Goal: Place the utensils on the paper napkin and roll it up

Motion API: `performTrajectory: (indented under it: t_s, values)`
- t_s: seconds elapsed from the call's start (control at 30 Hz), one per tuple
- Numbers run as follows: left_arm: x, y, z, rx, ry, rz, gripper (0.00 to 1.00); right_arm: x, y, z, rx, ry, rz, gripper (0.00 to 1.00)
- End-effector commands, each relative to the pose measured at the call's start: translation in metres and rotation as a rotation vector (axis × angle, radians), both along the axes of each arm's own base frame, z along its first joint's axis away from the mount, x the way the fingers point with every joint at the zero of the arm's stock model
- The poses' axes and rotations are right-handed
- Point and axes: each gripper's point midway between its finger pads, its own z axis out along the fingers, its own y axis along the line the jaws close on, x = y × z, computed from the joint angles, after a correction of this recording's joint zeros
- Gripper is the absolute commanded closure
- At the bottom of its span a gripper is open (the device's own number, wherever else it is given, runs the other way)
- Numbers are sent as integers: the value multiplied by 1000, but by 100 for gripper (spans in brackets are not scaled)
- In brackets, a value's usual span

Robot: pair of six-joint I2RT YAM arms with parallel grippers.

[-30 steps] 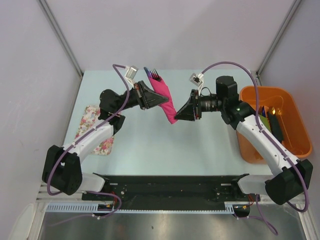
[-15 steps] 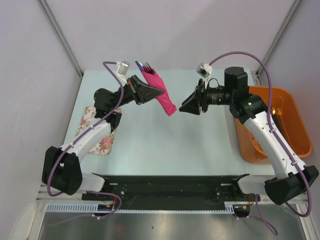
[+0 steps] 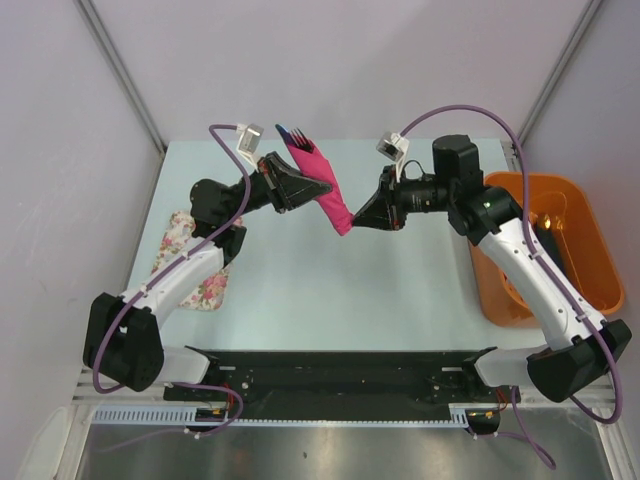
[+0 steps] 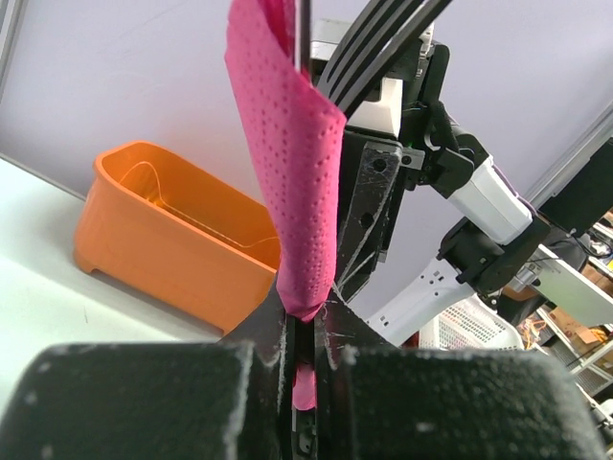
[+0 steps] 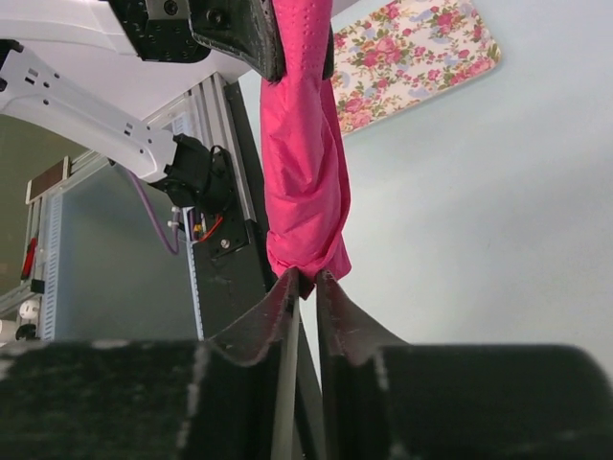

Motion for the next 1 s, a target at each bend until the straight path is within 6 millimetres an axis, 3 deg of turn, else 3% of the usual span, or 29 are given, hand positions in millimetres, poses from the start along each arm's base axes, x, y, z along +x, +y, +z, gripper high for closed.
performTrajectory:
  t_s: [0.0,0.07,0.17,0.43,0.67,0.73,0.77,0.8,0.83,0.9,0.97]
  values:
    - [-17,6,36,-56,-124,6,100,-9,0,13,29,-31,41,90]
    - [-17,6,36,-56,-122,7,100,-11,0,13,35,-26,50,100]
    - [-13,7,36,-61,-110,20,100,-11,-3,10,34,-26,46,100]
    - [-3,12,46,-78,-103,42,100,-17,-11,-31,21,120,43,100]
    - [0,12,48,-81,-96,45,100,-23,-8,-37,58,196,70,100]
    - [-1,11,46,-76,-100,36,100,-22,-9,-36,54,191,63,88]
    - [-3,10,45,-72,-105,32,100,-19,-9,-29,55,167,53,76]
    - [-4,10,43,-69,-104,28,100,-15,-12,-28,53,159,40,57]
    - [-7,9,42,-66,-110,21,100,-11,-13,-24,53,147,28,48]
    - [-10,7,37,-60,-107,13,100,0,-15,-11,50,107,-3,35]
    - [-15,4,33,-56,-107,1,100,8,-17,1,52,62,-29,30]
